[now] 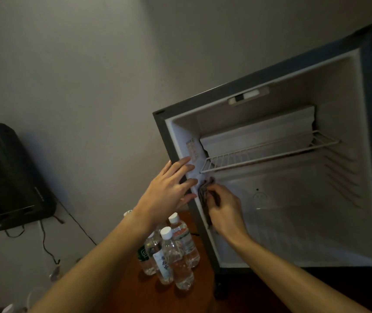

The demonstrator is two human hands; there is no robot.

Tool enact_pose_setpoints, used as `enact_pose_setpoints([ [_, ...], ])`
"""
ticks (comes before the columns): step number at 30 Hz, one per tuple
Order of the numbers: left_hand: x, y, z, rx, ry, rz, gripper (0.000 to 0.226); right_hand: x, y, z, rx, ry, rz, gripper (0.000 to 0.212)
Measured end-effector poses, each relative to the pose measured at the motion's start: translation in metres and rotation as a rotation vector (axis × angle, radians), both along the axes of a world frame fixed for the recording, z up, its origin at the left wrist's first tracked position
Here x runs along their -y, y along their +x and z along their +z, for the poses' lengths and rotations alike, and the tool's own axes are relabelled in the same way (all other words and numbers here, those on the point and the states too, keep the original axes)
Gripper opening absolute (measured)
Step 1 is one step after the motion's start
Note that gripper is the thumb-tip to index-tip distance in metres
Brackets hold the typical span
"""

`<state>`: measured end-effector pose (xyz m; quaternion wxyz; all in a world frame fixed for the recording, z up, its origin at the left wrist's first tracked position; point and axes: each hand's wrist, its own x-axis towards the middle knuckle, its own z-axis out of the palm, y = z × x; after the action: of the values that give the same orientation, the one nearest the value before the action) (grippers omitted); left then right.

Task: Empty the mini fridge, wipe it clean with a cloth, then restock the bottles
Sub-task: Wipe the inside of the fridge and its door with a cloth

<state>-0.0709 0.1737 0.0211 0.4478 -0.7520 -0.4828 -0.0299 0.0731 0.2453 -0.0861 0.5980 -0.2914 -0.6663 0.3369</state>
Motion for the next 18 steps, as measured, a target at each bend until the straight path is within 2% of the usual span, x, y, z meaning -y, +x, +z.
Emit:
enact_pose_setpoints([
  [4,-0.005,-0.009,0.004,-0.016,-0.019,-0.064,0.036,-0.017,-0.004,0.003,0.056,-0.022,-0.017,0.021],
  [8,-0.008,-0.015,0.005,-0.014,-0.013,-0.13,0.035,-0.046,-0.011,0.004,0.026,0.043,-0.075,0.019],
  [13,-0.012,-0.016,0.012,-0.074,-0.086,-0.085,0.04,-0.081,-0.023,0.006,0.049,0.03,-0.146,0.022],
  [18,-0.01,-0.009,0.015,-0.072,-0.114,-0.045,0.037,-0.064,-0.021,0.006,0.001,-0.001,-0.125,0.021],
])
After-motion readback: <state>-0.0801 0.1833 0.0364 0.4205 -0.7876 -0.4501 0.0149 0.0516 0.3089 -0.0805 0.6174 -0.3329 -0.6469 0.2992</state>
